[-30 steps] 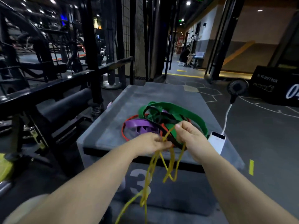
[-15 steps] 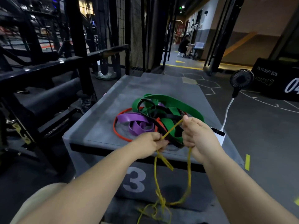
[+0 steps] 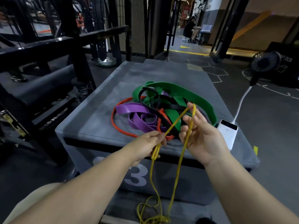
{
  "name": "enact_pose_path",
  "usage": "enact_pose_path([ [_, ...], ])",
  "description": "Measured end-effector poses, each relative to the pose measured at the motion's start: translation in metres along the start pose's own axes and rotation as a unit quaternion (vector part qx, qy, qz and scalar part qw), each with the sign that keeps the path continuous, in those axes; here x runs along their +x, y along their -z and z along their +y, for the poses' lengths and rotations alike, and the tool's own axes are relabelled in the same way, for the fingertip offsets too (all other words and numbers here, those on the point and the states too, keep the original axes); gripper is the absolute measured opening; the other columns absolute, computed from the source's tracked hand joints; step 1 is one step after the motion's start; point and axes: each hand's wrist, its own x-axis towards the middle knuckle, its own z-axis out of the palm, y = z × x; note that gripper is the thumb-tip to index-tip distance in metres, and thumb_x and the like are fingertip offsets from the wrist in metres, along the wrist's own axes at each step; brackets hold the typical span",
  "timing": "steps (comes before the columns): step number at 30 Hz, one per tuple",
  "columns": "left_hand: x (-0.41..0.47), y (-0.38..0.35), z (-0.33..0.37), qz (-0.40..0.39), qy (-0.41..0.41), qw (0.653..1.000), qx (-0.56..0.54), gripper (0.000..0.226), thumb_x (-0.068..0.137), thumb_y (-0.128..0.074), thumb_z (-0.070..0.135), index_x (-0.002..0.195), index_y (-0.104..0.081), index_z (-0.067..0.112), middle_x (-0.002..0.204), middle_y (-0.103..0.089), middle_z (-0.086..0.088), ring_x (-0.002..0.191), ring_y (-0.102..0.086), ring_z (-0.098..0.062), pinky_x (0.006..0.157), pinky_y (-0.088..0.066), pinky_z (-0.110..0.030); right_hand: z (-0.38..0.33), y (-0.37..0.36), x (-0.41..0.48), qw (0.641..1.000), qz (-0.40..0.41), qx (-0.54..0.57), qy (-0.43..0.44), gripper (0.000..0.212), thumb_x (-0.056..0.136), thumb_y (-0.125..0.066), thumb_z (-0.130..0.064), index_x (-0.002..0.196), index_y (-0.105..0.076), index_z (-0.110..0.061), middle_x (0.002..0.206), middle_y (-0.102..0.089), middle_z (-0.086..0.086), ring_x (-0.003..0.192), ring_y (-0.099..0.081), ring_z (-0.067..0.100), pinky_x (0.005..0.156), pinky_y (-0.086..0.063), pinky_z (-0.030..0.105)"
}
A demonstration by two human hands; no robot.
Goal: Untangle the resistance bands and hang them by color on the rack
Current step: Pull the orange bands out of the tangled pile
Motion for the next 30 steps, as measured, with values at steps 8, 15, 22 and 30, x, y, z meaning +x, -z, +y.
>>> enact_pose_path([
  [8,0.012,0.000,-0.015,-0.029,-0.005,0.999,-0.019,0.021,0.089,-0.060,0.039,0.106,-0.054,0.027,0.093,-0.058,0.009,0.094,-0.055,-0.012,0.091,-0.047,-0.032,0.012,-0.009,0.010,0.996,-0.023,-0.078,0.044,0.073,0.081,-0.051,-0.005,0.144,-0.033,-0.036,0.096,-0.074,0.003,0.100,-0.070,0.027,0.082,-0.058,0.030],
  [15,0.009,0.005,-0.025,-0.128,-0.012,0.990,0.051,0.040,0.085,-0.064,-0.006,0.105,-0.040,0.018,0.086,-0.056,0.002,0.078,-0.055,-0.007,0.080,-0.045,-0.023,-0.008,-0.004,0.013,0.991,-0.009,-0.069,0.111,0.065,0.095,-0.040,-0.003,0.147,-0.027,-0.040,0.097,-0.074,0.000,0.108,-0.067,0.030,0.090,-0.055,0.040],
  [22,0.009,0.002,-0.024,-0.047,-0.032,0.994,0.095,0.014,0.099,-0.047,0.006,0.087,-0.048,0.014,0.073,-0.055,0.001,0.058,-0.049,-0.007,0.060,-0.044,-0.020,-0.009,0.006,0.010,0.985,-0.011,-0.128,0.117,0.061,0.101,-0.035,-0.004,0.146,-0.025,-0.043,0.099,-0.073,0.001,0.107,-0.067,0.029,0.097,-0.052,0.042],
  [30,0.000,-0.003,-0.014,-0.074,-0.029,0.997,0.003,0.020,0.102,-0.039,0.007,0.088,-0.052,0.013,0.064,-0.052,0.004,0.052,-0.047,-0.004,0.067,-0.049,-0.029,0.011,0.011,0.005,0.927,-0.075,-0.362,0.062,0.072,0.096,-0.052,-0.002,0.149,-0.017,-0.036,0.092,-0.074,0.004,0.099,-0.069,0.022,0.095,-0.051,0.034],
])
